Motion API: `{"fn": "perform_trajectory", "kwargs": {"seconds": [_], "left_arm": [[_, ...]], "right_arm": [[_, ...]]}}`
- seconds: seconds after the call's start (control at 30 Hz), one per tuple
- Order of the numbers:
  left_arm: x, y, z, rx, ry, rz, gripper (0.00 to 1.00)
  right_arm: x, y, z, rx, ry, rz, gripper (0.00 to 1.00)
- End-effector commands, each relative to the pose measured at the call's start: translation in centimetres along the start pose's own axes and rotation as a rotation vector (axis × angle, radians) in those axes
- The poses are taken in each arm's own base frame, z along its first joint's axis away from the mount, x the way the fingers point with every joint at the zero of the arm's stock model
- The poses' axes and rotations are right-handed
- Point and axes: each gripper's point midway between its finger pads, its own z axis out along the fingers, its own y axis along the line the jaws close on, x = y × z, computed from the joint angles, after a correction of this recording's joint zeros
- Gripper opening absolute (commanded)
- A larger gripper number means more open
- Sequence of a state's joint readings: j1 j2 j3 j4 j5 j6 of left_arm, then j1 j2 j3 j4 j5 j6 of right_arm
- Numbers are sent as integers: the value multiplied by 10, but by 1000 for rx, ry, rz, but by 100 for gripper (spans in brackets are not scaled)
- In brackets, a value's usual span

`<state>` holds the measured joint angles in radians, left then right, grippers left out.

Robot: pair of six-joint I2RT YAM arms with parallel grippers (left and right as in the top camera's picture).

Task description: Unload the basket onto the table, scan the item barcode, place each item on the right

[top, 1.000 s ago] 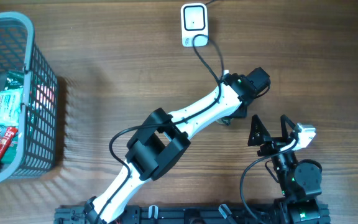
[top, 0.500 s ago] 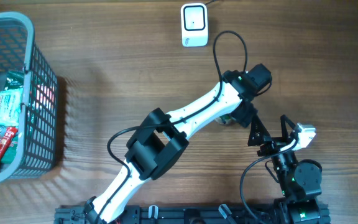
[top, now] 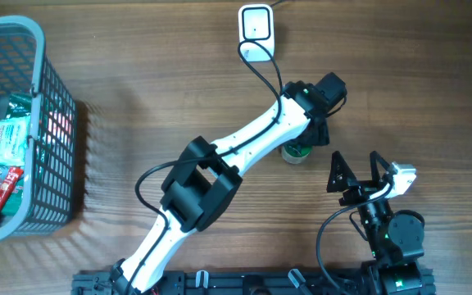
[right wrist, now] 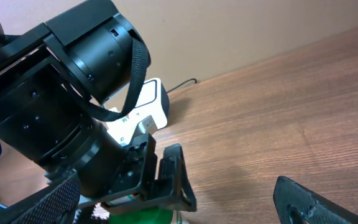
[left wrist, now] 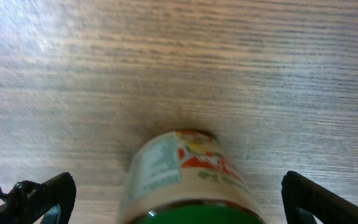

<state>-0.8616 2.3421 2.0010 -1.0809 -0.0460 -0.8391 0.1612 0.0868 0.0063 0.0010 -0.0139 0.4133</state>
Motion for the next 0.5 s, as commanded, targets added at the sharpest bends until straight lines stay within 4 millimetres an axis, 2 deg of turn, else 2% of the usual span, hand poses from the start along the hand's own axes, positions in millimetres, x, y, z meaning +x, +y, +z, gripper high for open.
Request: {"fn": "perform_trajectory", "kwargs": {"seconds": [0.0,0.1,0.17,0.23,0.33,0.47], "left_arm": [[10,-14,-6,47,-14,-58,91],[15,-16,1,47,-19,-47,69],[15,-14,2,37,-28,-41,59],[14,-14,1,36,-34,-31,59],[11,-18,1,47,-47,101,58],[10,-28,0,72,-78,454,60]], "right_arm": [[-1,-1,0,8,-6,-18,100],[-1,-1,0,8,-6,-18,100],[-1,-1,0,8,-6,-18,100],[-1,-1,0,8,-6,-18,100],[-1,-1,0,8,-6,-18,100],[-1,-1,0,8,-6,-18,100]]}}
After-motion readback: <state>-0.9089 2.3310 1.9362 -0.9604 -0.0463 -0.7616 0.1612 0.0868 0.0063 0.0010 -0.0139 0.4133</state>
